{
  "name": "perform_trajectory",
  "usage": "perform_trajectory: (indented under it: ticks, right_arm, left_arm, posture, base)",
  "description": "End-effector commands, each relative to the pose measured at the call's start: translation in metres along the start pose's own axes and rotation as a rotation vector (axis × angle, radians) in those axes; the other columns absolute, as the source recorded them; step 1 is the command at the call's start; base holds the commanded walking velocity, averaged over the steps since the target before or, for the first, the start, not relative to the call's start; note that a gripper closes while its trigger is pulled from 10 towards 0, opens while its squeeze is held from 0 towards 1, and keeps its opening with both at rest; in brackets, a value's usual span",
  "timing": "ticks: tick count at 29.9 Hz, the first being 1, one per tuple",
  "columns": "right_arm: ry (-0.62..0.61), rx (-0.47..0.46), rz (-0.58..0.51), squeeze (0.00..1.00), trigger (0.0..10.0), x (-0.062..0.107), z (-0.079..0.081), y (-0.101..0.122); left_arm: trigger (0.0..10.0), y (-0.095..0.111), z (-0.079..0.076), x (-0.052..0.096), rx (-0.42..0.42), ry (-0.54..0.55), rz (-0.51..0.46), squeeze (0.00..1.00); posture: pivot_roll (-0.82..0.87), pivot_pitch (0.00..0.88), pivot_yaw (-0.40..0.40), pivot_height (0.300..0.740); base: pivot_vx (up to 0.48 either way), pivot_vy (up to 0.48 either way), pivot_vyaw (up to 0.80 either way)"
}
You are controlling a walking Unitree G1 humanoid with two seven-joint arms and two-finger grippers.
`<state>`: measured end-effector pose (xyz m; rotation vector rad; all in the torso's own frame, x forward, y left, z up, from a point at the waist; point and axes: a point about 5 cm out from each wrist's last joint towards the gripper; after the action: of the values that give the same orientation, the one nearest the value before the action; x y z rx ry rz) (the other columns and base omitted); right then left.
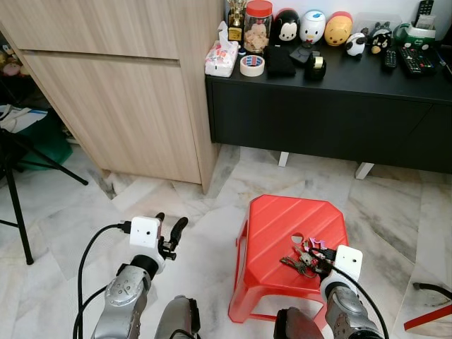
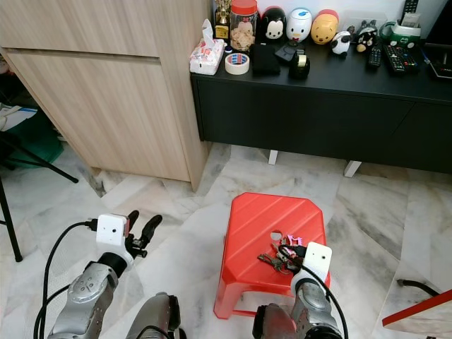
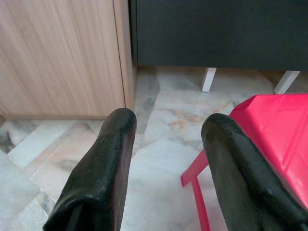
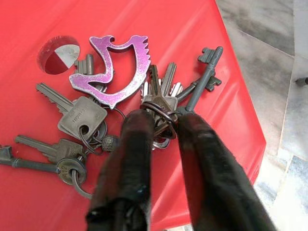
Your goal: Hang keys on a hook
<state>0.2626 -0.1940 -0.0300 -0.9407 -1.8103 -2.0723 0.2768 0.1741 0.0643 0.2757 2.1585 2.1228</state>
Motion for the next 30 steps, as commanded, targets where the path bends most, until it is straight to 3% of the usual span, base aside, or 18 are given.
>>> perform_trajectory:
  ticks: [1, 18, 26, 30]
  right_arm:
    - [0.001, 0.009, 0.033, 0.00, 0.0, 0.001, 0.000, -0.007]
    - [0.066, 0.001, -0.032, 0.00, 0.0, 0.002, 0.017, 0.000]
    - [0.107, -0.084, -0.182, 0.00, 0.0, 0.008, 0.028, 0.012]
    - [0.119, -0.070, -0.276, 0.00, 0.0, 0.016, 0.031, 0.017]
  left_arm:
    - [10.0, -0.007, 0.000, 0.002, -0.005, -0.002, 0.039, 0.00]
    - [10.0, -0.009, -0.003, -0.001, -0.015, -0.012, 0.050, 0.00]
    - [10.0, -0.009, -0.005, -0.005, -0.008, -0.013, 0.041, 0.00]
    - [10.0, -0.007, -0.006, -0.007, -0.003, -0.015, 0.028, 0.00]
  posture:
    - [0.11, 0.144, 0.008, 0.637]
    - [0.11, 0.127, -0.001, 0.637]
    - [0.10, 0.111, -0.013, 0.637]
    - [0.10, 0.101, -0.020, 0.637]
  base:
    - [0.000, 0.000, 0.00]
    - [0.000, 0.000, 0.00]
    - [0.000, 0.000, 0.00]
    - [0.000, 0.000, 0.00]
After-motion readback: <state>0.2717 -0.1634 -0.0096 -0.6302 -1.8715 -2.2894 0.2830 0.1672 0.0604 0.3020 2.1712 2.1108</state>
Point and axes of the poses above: a point about 5 cm out from each wrist's last joint towards the gripper, its own x axis pointing back from the gripper into the wrist, its own y axis along the axis of the wrist's last joint, z = x × y, and after that the axes turned 2 degrees about x, right-handed
